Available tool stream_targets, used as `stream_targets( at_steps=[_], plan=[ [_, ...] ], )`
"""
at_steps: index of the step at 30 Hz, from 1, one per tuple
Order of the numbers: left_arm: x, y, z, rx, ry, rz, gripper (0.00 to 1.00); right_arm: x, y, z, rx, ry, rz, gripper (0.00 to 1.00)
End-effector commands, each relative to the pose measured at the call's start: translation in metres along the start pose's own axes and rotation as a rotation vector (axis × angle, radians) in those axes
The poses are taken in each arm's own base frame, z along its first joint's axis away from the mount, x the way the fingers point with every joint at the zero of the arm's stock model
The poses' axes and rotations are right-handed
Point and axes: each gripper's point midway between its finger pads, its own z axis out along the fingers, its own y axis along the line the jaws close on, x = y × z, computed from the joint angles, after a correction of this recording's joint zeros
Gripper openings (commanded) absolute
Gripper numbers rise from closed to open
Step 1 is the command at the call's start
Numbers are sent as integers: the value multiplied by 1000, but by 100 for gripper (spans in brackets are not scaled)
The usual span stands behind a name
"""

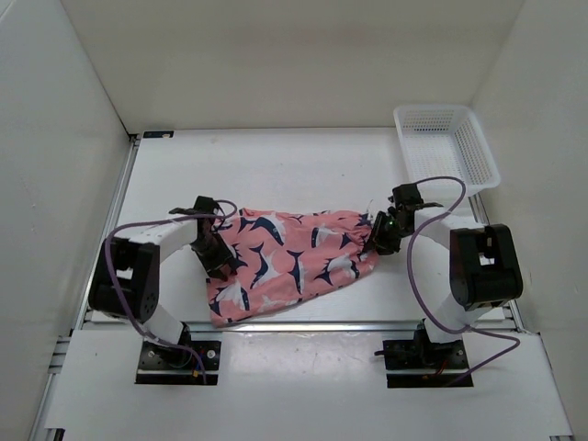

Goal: Fold and stack the shorts
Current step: Fold the shorts

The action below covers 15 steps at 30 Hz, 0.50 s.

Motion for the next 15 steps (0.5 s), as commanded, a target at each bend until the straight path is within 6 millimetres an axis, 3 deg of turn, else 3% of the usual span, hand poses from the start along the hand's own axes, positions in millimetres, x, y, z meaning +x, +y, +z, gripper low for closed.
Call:
stream_targets(
  at_steps=[1,4,7,9,11,13,14,15],
  plan=[
    [-40,-16,-1,-25,-125,8,43,9,16,5,-104,14,24,25],
    [-70,-29,-7,-22,-179,12,41,22,26,8,-127,41,50,9],
    [-91,-46,-15,-6,-222,45,41,24,38,7,-154,39,39,9],
    [-113,-57,-29,4,-277,67,43,16,37,0,-102,-3,20,15],
    [-128,-64,-49,18,-328,90,48,-1,41,-18,-73,-80,-9,32],
    [-140,-60,-69,21,-376,88,54,-6,30,-30,-11,-120,-8,53],
    [-148,-56,-89,19,-423,92,60,-14,37,-43,-42,-159,-12,72],
    [-150,-52,-100,15,-442,90,63,-15,31,-47,-52,-164,13,75]
  ],
)
